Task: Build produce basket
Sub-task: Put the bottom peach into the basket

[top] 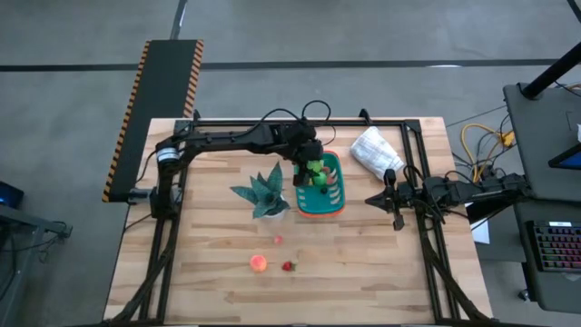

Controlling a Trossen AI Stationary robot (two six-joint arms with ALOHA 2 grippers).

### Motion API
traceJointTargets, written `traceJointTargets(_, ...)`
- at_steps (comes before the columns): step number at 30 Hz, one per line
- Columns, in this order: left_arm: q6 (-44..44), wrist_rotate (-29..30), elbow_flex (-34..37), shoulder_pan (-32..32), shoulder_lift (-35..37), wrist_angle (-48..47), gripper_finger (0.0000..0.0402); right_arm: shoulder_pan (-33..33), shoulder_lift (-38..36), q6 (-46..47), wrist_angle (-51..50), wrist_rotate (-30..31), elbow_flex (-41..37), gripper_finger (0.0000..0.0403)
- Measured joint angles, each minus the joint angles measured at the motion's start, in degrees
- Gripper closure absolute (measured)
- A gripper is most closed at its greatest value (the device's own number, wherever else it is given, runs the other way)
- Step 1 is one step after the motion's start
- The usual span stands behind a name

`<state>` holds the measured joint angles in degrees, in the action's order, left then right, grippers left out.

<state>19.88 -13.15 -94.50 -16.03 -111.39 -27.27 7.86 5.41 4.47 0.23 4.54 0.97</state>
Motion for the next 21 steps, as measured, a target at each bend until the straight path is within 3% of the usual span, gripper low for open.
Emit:
traceJointTargets(13, 0.38, 1.22, -0.72, 13.31, 10.72, -0.87, 0.014, -0.01, 0.0, 0.02, 0.0, 0.0, 0.0, 0.0394)
traceJointTargets(21, -1.66, 19.06, -0.72, 23.82, 15.93, -8.63, 0.014, -0.02, 0.0, 0.01, 0.0, 0.01, 0.0, 0.0394)
